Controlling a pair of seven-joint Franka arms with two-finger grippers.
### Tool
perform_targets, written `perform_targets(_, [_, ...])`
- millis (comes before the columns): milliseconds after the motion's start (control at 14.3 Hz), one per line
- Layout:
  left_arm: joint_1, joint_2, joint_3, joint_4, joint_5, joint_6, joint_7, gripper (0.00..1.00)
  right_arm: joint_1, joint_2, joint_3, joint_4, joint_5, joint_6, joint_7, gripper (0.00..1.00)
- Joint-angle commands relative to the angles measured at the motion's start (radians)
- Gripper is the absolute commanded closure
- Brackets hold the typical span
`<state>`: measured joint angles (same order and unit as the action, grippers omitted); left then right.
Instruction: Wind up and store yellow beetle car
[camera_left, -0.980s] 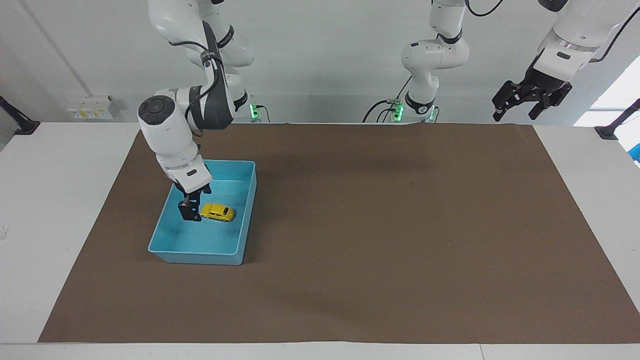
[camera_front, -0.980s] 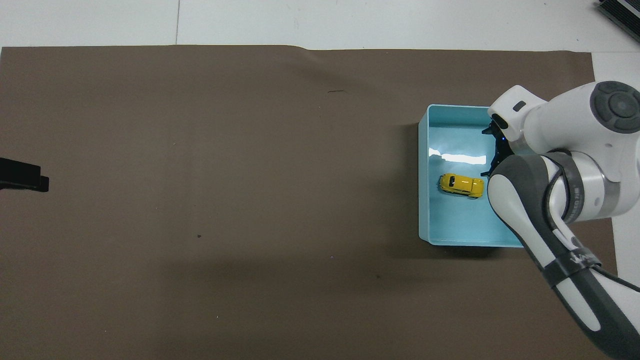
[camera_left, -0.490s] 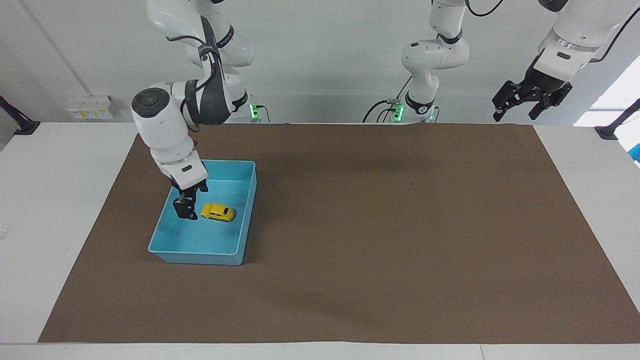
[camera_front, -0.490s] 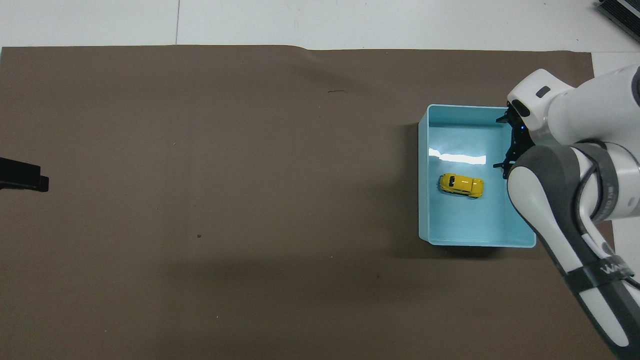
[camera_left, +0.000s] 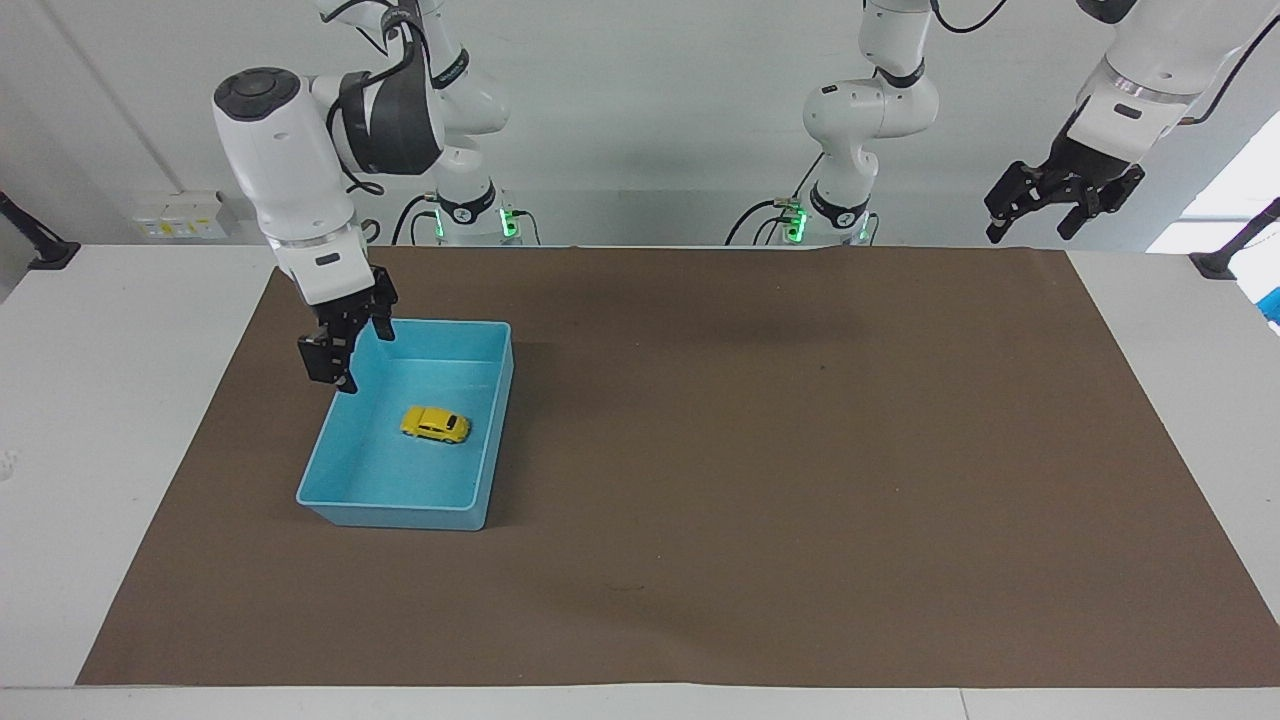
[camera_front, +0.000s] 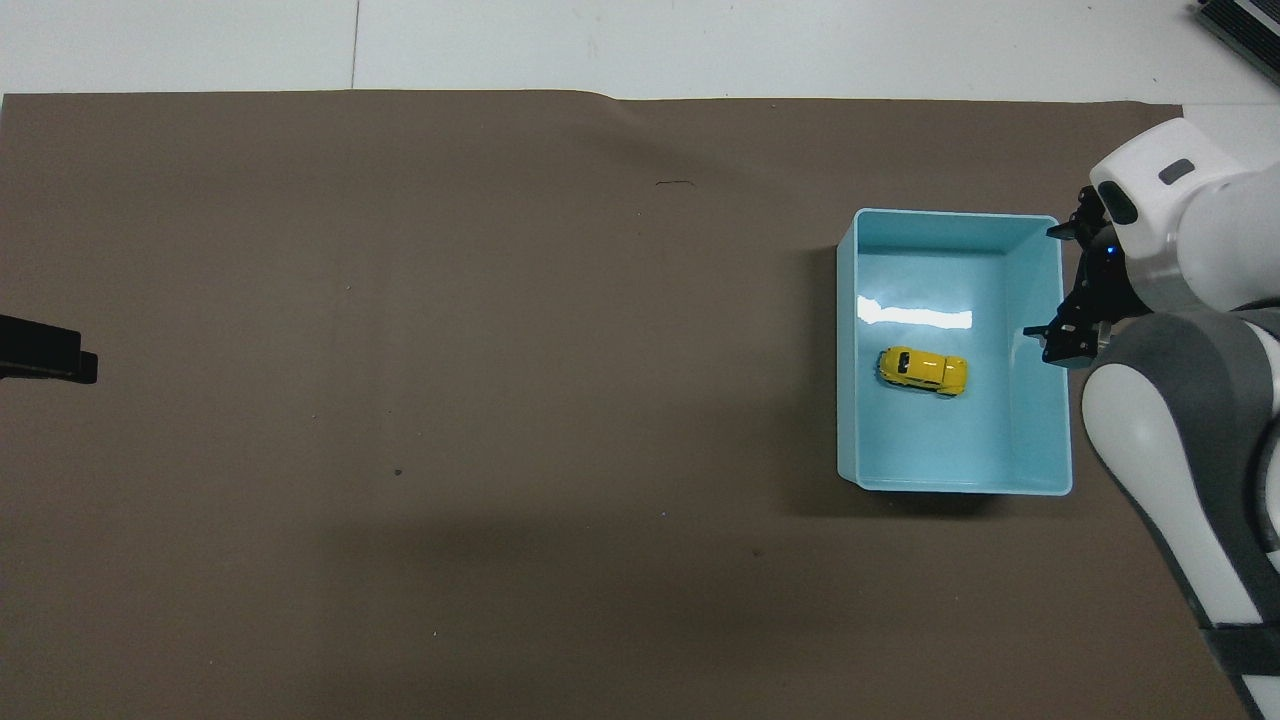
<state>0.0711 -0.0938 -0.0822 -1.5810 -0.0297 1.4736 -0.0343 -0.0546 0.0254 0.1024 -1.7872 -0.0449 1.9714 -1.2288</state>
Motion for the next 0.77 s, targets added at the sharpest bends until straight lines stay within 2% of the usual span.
perform_targets(0, [0.016,-0.004,-0.008,0.012,-0.015,-0.022,0.011,0.00,0.032,-0.039,-0.041,-0.006,0.019,-0.032,0.073,0.00])
perform_targets(350, [0.016,-0.004,-0.008,0.012,-0.013,-0.022,0.011,0.00,0.081,-0.048,-0.056,0.045,0.019,-0.094,0.308,0.00])
perform_targets(700, [0.016,-0.004,-0.008,0.012,-0.013,-0.022,0.011,0.00,0.084,-0.047,-0.058,0.058,0.029,-0.101,0.780,0.00])
